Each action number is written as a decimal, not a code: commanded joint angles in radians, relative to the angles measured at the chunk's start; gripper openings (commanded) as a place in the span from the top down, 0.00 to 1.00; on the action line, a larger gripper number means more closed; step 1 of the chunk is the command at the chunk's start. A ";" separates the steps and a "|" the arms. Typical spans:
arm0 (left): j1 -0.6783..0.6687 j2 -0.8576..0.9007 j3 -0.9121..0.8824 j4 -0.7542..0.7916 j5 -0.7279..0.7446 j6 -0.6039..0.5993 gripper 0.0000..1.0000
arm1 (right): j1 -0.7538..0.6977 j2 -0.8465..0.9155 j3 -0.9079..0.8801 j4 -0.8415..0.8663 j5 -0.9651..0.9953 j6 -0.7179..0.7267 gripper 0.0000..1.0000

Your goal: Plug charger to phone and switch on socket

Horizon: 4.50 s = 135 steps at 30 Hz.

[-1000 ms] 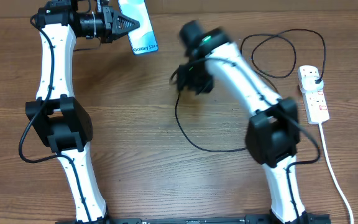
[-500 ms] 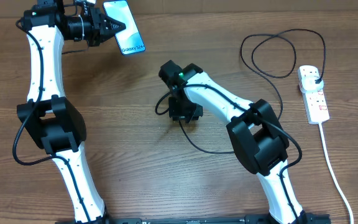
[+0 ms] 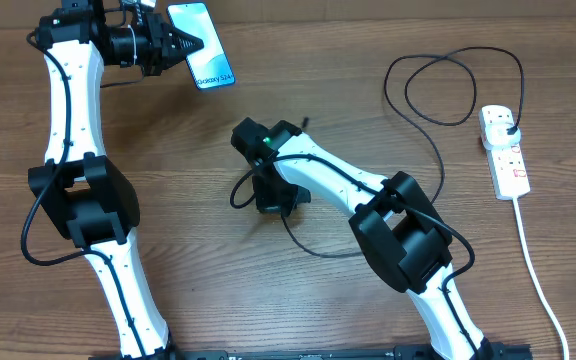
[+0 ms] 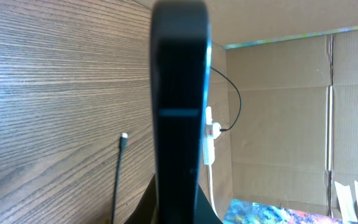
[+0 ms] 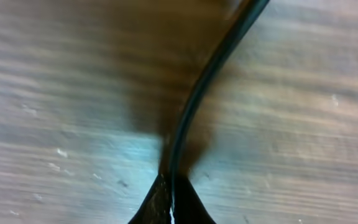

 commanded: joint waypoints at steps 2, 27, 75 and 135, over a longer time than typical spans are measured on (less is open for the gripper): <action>-0.004 -0.042 0.016 -0.006 0.028 -0.006 0.96 | 0.005 0.007 -0.025 -0.100 0.006 0.003 0.96; -0.004 -0.042 0.016 -0.016 0.029 -0.003 0.96 | 0.032 -0.423 -0.425 -0.137 -0.001 0.010 0.00; -0.004 -0.042 0.016 -0.016 0.029 0.001 0.96 | -0.250 -0.189 -0.227 0.185 0.114 0.127 0.55; -0.004 -0.042 0.016 -0.017 0.032 0.001 0.96 | -0.248 -0.124 -0.227 0.204 0.068 0.105 0.92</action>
